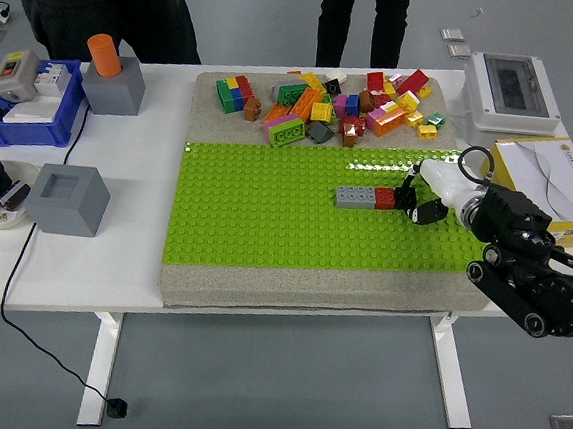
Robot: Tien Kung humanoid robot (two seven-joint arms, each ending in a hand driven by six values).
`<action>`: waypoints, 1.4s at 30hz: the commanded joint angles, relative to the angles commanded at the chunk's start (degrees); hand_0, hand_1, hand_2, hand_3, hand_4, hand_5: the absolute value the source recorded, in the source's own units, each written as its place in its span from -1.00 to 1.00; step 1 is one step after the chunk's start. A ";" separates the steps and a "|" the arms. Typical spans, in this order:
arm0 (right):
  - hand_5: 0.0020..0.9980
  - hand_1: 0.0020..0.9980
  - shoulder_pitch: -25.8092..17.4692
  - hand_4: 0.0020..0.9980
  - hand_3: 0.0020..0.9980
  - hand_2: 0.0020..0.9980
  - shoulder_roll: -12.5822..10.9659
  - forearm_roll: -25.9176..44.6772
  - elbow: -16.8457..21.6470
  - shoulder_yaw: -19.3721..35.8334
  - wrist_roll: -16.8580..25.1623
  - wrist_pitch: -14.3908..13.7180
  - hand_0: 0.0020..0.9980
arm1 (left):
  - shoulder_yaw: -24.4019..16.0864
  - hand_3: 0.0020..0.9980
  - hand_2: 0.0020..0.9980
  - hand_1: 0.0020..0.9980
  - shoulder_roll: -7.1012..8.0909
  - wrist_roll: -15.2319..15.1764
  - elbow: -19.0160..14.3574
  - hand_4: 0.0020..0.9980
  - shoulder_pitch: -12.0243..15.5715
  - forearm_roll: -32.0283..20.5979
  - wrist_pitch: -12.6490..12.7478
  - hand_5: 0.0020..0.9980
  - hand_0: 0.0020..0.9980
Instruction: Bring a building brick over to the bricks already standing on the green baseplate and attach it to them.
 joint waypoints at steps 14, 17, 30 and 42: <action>-0.74 0.61 0.20 0.32 0.38 0.78 0.32 0.26 0.01 -0.35 0.12 -0.27 0.36 | -0.10 0.11 0.40 0.52 0.06 0.02 0.00 1.00 -0.07 0.13 -0.07 0.50 0.55; -0.74 0.61 0.20 0.32 0.38 0.78 0.36 0.36 0.01 -0.48 0.15 -0.30 0.36 | -0.07 0.11 0.40 0.52 0.05 0.02 0.00 1.00 -0.07 0.09 -0.07 0.50 0.55; -0.76 0.63 -0.44 0.33 0.40 0.79 -0.96 1.76 2.97 -0.02 0.16 -0.22 0.36 | -0.08 0.10 0.40 0.52 -0.03 -0.04 0.00 1.00 0.03 -0.14 -0.14 0.50 0.55; -0.34 0.64 -3.45 0.61 0.33 0.79 -6.94 -5.58 13.37 2.17 -0.23 -0.93 0.39 | -0.03 0.10 0.40 0.52 -0.13 -0.15 0.00 1.00 0.45 -0.70 -0.08 0.50 0.55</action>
